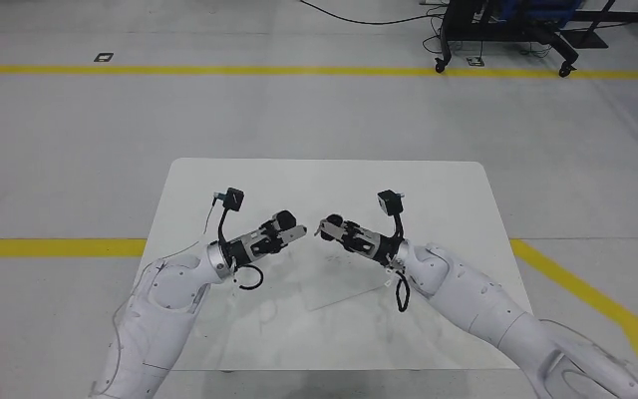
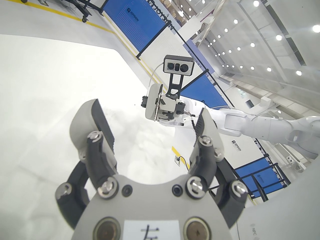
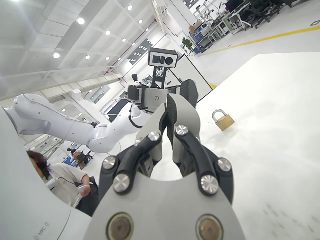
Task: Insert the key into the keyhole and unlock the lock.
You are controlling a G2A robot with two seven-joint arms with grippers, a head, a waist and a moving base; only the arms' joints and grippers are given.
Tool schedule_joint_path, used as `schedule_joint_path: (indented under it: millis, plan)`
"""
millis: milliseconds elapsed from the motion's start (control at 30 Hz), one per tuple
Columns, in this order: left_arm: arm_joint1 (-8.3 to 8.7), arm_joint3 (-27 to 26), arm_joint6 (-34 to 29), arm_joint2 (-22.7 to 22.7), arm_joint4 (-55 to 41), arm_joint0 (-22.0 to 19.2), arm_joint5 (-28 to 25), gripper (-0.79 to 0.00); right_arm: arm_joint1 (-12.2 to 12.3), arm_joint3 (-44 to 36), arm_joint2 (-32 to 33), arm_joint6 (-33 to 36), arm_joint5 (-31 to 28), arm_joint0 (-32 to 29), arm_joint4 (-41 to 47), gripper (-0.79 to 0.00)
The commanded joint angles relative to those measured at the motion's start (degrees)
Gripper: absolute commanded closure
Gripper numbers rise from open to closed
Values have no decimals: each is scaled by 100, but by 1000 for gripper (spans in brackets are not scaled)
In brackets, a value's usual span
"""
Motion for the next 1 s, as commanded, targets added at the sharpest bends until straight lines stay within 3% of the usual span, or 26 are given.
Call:
schedule_joint_path:
  millis: [0, 167, 333, 467, 967]
  plan:
    - [1, 0, -74, 73, -12, -19, -22, -391, -32, -17, -21, 260, 0, -1, 301, 0]
    - [7, -1, -212, 227, -67, -59, -235, -342, -89, 123, -5, 938, 0, 41, 870, 0]
    - [20, 27, -191, 283, 50, -97, -234, -105, -163, 229, 78, 1331, 0, 65, 1157, 0]
    - [31, 28, -143, 317, 143, -109, -222, -3, -219, 294, 180, 1516, 0, 51, 1266, 0]
    - [69, -44, 232, 360, 534, -78, -59, 0, -388, 446, 537, 1909, 0, -54, 1198, 0]
